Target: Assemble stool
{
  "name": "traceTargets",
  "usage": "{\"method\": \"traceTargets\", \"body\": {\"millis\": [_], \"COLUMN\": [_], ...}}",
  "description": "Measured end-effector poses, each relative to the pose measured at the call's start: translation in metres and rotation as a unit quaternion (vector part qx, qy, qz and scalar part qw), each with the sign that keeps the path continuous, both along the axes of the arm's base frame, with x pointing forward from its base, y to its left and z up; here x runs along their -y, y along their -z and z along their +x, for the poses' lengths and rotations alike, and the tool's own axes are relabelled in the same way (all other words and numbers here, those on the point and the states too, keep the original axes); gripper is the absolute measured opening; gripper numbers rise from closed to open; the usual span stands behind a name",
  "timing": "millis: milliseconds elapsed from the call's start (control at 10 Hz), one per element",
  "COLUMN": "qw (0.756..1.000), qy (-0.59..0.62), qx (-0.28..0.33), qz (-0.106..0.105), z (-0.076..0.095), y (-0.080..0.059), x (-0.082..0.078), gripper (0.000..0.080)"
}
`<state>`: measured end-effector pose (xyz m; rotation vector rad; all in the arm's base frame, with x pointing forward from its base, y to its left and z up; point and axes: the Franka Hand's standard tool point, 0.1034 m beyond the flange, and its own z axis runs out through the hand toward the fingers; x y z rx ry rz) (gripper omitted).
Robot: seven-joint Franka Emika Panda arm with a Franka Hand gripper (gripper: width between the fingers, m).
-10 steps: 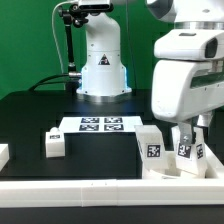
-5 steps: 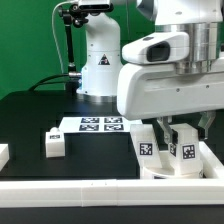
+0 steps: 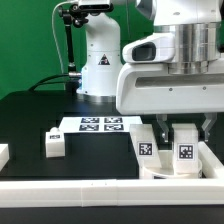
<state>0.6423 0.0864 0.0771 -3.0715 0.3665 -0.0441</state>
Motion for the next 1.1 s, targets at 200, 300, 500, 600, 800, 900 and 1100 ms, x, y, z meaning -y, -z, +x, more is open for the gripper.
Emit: {"method": "traceTargets", "body": {"millis": [200,300,500,600,800,900,1100], "qw": [0.998,0.993,0.982,0.974,0.946,0.932,0.900], "qy": [0.060,0.119,0.187,0.227,0.322,0.359,0.433], "qx": [-0.003,-0.006,-0.009,-0.011,-0.013,-0.016,-0.022], "qz": [0.002,0.005,0.008,0.011,0.028,0.033,0.038], "z": [-0.0001,-0.0002,-0.0003,-0.0004,0.0014,0.0013,0.0011], "y": [0.0001,0.0001,0.0001,0.0002,-0.0001,0.0005,0.0013], "x": [-0.0005,-0.0015,-0.0025,-0.0030,-0.0044,-0.0046,-0.0057], "gripper": [0.0340,0.0340,0.0340,0.0340,0.0340,0.0340,0.0340]}}
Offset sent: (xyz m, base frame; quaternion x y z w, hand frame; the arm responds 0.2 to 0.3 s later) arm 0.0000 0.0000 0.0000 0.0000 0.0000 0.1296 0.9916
